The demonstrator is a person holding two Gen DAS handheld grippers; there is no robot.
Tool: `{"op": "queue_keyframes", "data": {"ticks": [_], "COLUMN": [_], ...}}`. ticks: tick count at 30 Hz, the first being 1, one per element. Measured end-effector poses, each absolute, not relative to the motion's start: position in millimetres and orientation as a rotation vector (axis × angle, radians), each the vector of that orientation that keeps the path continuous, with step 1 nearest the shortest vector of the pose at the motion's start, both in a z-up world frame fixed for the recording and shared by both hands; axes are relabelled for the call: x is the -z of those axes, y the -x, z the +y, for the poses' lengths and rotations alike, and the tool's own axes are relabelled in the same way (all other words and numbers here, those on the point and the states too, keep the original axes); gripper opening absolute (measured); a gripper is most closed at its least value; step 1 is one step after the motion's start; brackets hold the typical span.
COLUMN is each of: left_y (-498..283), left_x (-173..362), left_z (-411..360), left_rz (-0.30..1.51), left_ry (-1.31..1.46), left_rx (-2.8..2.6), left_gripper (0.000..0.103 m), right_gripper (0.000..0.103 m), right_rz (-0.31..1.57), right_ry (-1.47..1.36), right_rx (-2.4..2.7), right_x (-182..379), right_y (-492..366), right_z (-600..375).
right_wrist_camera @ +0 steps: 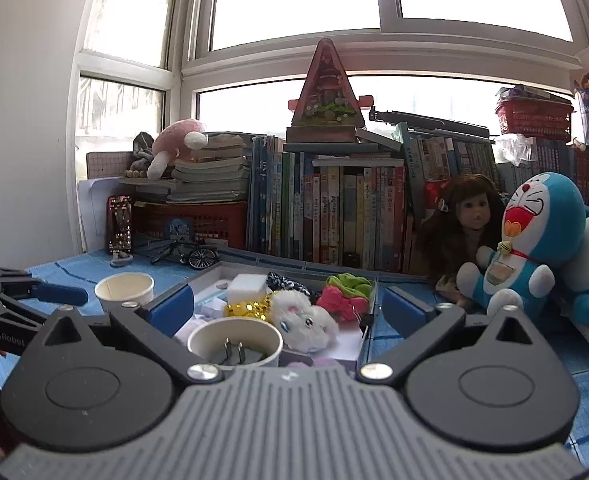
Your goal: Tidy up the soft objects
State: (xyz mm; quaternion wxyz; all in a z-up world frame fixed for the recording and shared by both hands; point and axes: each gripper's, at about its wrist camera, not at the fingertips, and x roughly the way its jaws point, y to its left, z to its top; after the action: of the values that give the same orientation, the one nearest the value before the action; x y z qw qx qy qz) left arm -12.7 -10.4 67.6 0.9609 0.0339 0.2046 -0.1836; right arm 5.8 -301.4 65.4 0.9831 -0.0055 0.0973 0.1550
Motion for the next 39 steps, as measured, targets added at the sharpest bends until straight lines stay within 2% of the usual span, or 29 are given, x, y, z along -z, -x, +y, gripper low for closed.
{"op": "queue_keyframes", "data": {"ticks": [15, 20, 23, 29, 31, 33, 35, 39], "left_y": [21, 19, 17, 7, 1, -5, -13, -25], "left_x": [-36, -32, -30, -27, -26, -25, -23, -19], "left_z": [-15, -15, -14, -15, -14, -10, -4, 7], "left_rz": [0.429, 0.431, 0.449, 0.478, 0.489, 0.508, 0.531, 0.568], "left_ry": [-0.091, -0.073, -0.046, 0.005, 0.057, 0.127, 0.218, 0.392], "left_rx": [0.321, 0.306, 0.306, 0.293, 0.282, 0.26, 0.245, 0.253], "left_gripper": [0.084, 0.075, 0.067, 0.059, 0.056, 0.049, 0.046, 0.046], "right_gripper": [0.103, 0.103, 0.097, 0.081, 0.074, 0.058, 0.054, 0.055], "right_rz": [0.214, 0.221, 0.23, 0.304, 0.341, 0.386, 0.436, 0.481], "right_ry": [-0.078, -0.087, -0.09, -0.056, -0.052, -0.048, -0.03, 0.07], "right_rx": [-0.233, -0.199, -0.175, -0.118, -0.116, -0.125, -0.151, -0.238], "right_x": [-31, -24, -19, -9, -6, -2, 2, 6], "right_y": [3, 4, 4, -6, -12, -20, -30, -43], "right_z": [-318, -327, -331, -333, -333, -334, -335, -331]}}
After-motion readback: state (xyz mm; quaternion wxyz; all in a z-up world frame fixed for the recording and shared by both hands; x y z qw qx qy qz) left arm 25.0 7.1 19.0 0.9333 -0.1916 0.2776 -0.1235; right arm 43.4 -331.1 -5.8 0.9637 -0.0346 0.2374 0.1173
